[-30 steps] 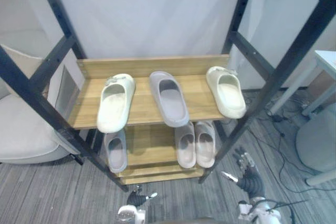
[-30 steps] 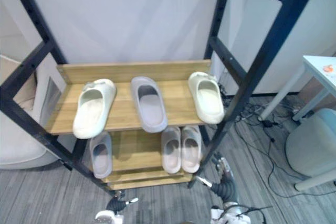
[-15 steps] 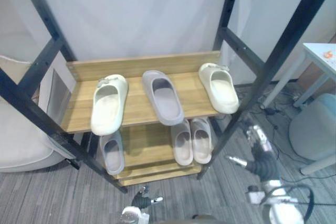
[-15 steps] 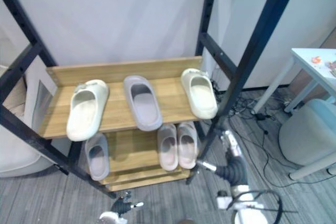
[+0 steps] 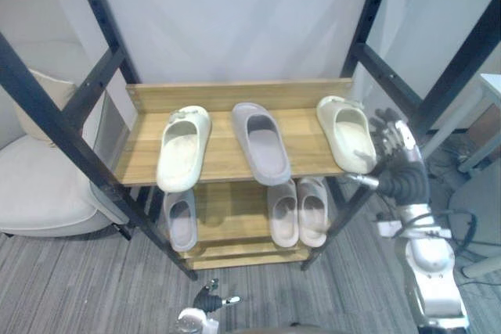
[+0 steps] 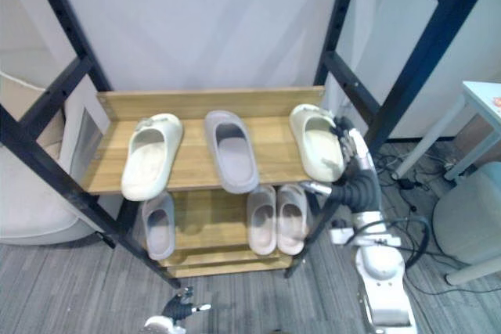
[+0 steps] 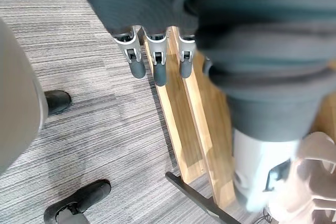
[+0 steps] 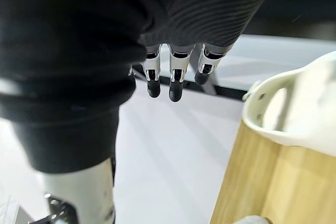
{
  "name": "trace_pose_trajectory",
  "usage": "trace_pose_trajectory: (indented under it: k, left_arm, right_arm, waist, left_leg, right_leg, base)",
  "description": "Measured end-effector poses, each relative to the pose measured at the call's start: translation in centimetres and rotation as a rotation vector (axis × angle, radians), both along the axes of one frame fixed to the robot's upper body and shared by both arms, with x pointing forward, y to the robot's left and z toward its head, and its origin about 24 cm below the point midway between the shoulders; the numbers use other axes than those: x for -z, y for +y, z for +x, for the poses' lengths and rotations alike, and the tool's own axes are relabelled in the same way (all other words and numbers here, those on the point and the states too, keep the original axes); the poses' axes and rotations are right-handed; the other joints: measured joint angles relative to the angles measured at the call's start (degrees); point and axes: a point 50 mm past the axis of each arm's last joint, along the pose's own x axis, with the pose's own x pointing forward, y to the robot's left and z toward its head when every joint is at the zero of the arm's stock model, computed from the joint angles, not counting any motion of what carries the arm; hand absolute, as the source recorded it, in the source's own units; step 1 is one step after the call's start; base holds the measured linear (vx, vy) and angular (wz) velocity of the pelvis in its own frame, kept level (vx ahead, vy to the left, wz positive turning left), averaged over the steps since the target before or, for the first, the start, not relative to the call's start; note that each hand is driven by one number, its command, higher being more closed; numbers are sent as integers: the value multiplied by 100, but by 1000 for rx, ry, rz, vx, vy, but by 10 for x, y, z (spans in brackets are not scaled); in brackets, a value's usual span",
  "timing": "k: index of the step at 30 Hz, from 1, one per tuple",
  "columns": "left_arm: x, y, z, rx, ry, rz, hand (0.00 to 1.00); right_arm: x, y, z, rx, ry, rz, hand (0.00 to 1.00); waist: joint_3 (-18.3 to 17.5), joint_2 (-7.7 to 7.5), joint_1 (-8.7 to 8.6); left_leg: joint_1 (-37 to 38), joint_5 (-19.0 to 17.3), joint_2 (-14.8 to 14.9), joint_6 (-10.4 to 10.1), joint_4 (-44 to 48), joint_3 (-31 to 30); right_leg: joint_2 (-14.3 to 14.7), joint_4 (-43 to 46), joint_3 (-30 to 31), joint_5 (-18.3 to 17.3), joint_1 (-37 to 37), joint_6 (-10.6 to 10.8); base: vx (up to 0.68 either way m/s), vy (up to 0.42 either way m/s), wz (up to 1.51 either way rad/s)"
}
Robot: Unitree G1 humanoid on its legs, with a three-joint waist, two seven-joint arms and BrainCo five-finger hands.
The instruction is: Organize the slippers on the shoe rack
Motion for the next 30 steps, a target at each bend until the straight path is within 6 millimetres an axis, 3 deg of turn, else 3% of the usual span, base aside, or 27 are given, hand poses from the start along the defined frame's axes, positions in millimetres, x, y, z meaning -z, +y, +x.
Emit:
trace_pose_trajectory:
  k: [14, 22, 30]
  left_arm:
    - [-2, 1, 7, 3, -17, 4, 0]
    - [-6, 1, 16, -5, -47, -1, 0]
    - [-9, 1, 24, -22, -74, -8, 0]
  right_arm:
    - [-7, 10, 68, -45, 95, -56, 0]
    - [-11, 15, 93, -36, 143, -71, 0]
    - [-9, 25, 105, -43, 177, -110, 0]
  waist:
    - [98, -118, 149]
    - [243, -154, 302]
    - [459, -152, 389]
  left_leg:
    - [-110, 33, -1, 5, -17, -157]
    - [-193, 53, -6, 17, -22, -299]
    - [-201, 64, -9, 27, -26, -409]
  right_leg:
    - [0, -378, -190, 189, 139, -35]
    - [3, -546, -340, 254, 224, -124]
    - [2, -559, -461, 274, 305, -129]
  base:
    - [-4, -4, 5]
    - [-1, -11, 9]
    - [0, -9, 6]
